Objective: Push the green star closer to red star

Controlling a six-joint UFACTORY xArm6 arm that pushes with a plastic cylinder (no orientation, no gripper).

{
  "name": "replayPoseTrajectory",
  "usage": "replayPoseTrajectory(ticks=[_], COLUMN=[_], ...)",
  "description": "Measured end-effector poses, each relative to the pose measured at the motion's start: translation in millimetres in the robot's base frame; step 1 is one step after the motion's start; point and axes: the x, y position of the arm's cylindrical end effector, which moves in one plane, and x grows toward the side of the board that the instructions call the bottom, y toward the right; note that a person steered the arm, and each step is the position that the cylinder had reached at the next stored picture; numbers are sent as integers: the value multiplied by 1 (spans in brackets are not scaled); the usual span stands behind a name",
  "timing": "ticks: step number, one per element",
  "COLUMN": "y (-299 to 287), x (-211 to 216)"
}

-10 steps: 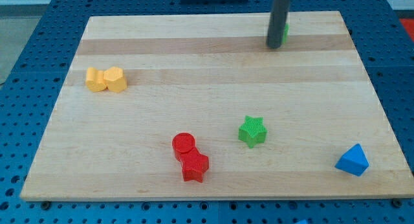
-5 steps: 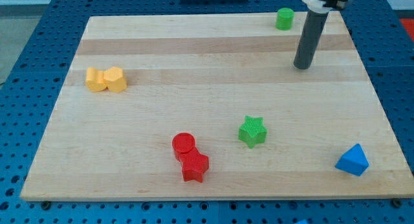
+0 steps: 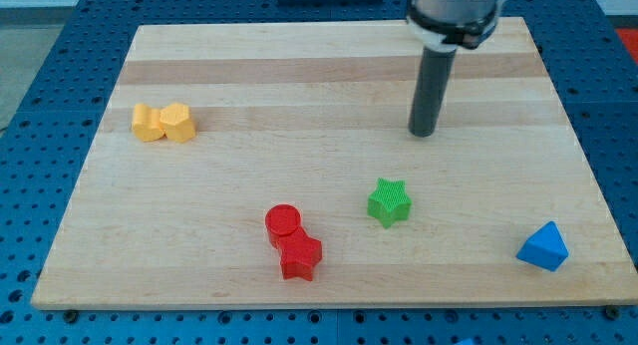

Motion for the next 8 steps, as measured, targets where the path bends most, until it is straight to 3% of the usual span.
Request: replayPoseTrajectory(ticks=[2,3,4,6,7,8], y=[-41,17,18,-108,-95,-15], x=[1,19,69,108,118,123])
